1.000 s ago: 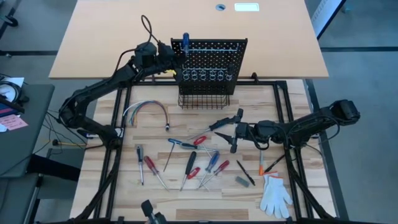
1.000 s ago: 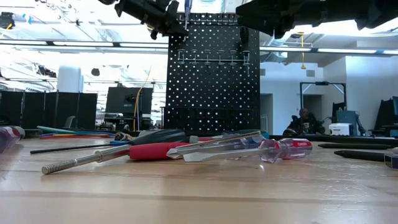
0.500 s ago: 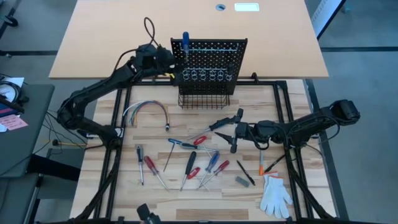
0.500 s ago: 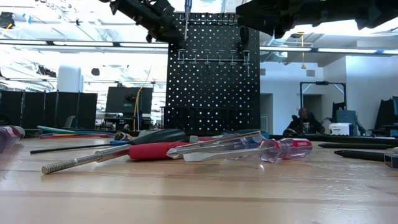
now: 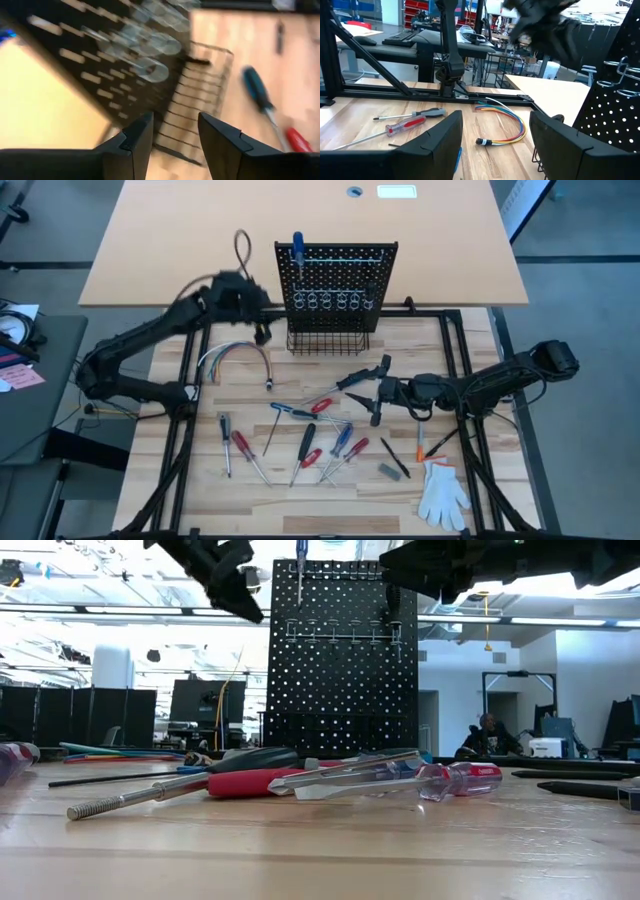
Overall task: Hang tools onto peg board
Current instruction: Hang the right gray screwdriver on the black peg board
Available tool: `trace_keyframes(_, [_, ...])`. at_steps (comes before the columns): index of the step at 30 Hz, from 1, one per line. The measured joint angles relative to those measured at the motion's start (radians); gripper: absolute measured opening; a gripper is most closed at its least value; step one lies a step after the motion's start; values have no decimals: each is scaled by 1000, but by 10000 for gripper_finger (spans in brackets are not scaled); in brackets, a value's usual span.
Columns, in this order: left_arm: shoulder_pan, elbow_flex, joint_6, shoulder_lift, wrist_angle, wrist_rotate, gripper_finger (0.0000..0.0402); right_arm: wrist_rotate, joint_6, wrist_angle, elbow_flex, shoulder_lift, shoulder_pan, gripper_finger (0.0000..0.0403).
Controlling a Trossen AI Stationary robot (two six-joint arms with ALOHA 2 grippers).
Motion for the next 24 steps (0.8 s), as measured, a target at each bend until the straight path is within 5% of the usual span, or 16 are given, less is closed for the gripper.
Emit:
trace_keyframes(10, [-244, -341, -8, -99, 206, -69, 153, 0, 23, -12, 0, 0, -12, 237])
trace_keyframes(19, [-350, -410, -40, -94, 214, -75, 153, -3, 29, -12, 0, 0, -12, 237])
trace_keyframes(24, [-374, -485, -43, -95, 360, -67, 153, -6, 31, -12, 0, 0, -12, 237])
